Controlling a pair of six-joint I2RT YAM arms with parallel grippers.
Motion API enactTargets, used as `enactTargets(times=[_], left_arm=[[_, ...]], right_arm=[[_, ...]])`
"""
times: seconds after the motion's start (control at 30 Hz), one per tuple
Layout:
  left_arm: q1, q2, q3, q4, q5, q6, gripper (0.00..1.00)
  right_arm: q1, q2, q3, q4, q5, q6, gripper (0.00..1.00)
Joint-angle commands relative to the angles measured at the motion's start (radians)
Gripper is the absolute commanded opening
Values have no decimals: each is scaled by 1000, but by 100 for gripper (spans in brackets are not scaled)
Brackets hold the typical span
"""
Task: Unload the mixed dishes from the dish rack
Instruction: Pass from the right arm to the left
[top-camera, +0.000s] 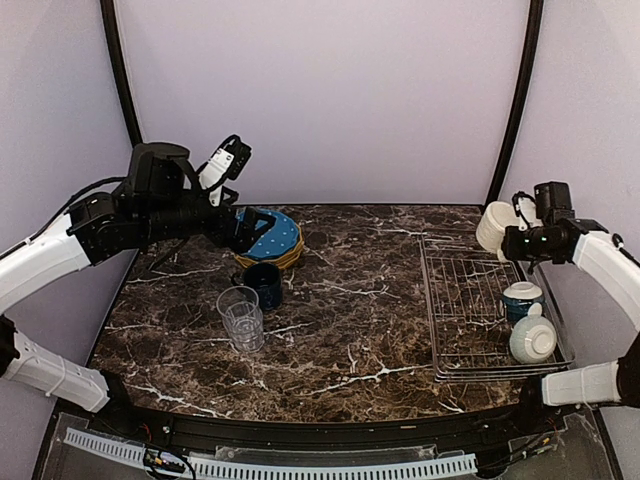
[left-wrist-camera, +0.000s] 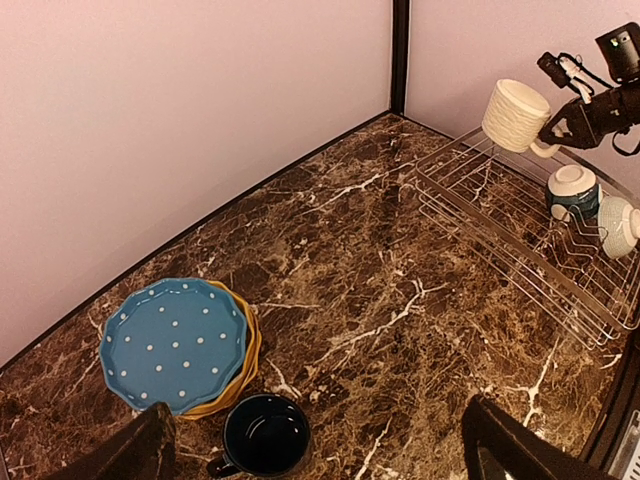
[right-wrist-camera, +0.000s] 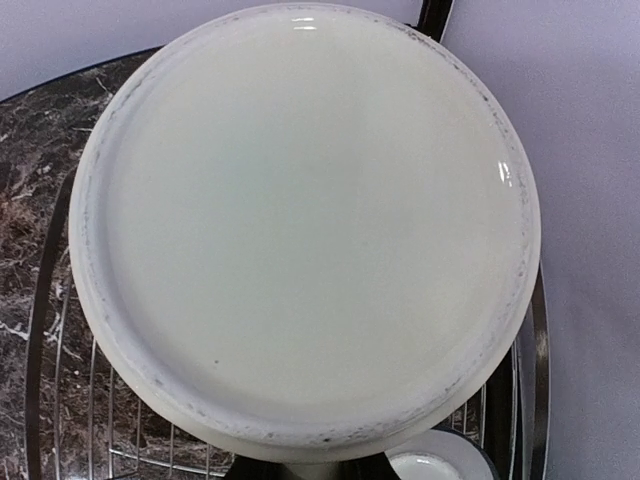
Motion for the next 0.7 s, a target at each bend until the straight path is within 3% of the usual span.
enactTargets(times=[0.0, 0.13, 0.33, 0.47, 0.57, 0.67], left_arm=[[-3, 8, -20, 15, -10, -10, 99], [-3, 20, -19, 17, -5, -10, 99], [12, 30, -18, 34, 90, -62, 99], [44, 41, -27, 110, 315, -151, 99], [66, 68, -26, 250, 541, -324, 99], [68, 120, -45, 433, 677, -500, 99]], right_arm=[[1, -74, -3, 136, -126, 139, 0], [1, -124, -25, 221, -303, 273, 0], [76, -158, -50, 490, -604, 491, 0], [225, -123, -59, 691, -682, 583, 0], [367, -76, -31, 765, -673, 599, 0], [494, -31, -21, 846, -645, 616, 0]])
